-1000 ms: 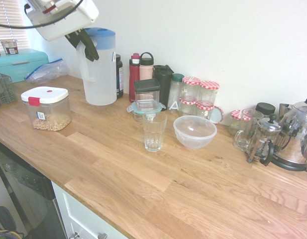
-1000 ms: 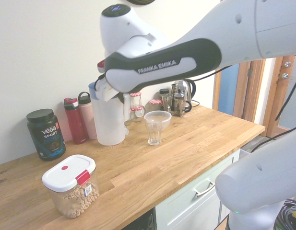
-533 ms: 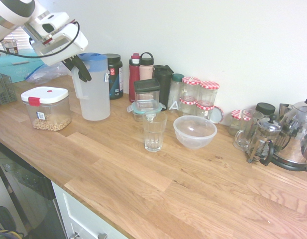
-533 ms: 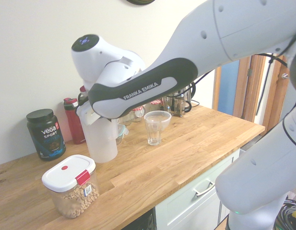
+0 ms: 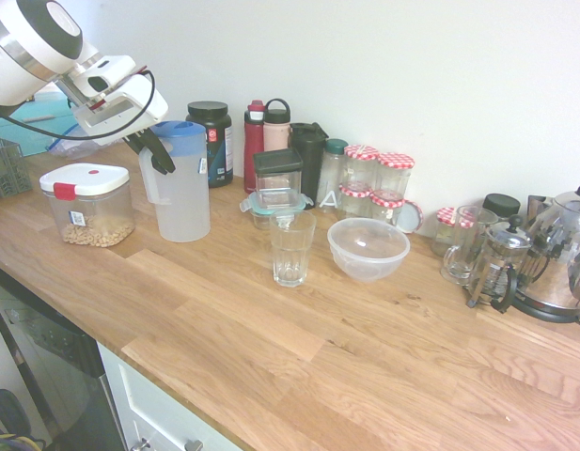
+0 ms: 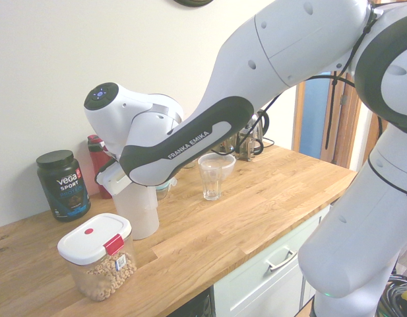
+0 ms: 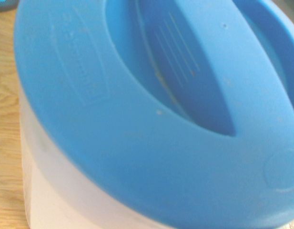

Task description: Pour me some water

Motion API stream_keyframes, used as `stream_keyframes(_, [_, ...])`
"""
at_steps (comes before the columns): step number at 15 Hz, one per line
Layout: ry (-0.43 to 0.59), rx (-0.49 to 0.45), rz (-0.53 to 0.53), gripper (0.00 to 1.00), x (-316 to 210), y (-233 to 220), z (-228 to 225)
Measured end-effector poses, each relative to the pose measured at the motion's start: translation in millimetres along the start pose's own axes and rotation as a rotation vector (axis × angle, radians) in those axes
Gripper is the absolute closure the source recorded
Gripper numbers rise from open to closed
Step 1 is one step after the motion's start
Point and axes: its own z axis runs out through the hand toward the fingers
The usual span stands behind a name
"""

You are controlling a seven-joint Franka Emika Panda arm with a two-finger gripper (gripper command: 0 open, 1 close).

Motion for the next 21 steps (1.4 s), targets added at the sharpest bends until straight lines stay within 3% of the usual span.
stream_keyframes(14, [-0.022, -0.004, 0.007, 0.00, 8, 4, -23])
stream_keyframes(17, [-0.096, -0.008, -0.023, 0.00, 9, 11, -31])
stream_keyframes(21, [-0.291, -0.035, -0.115, 0.00, 8, 36, -65])
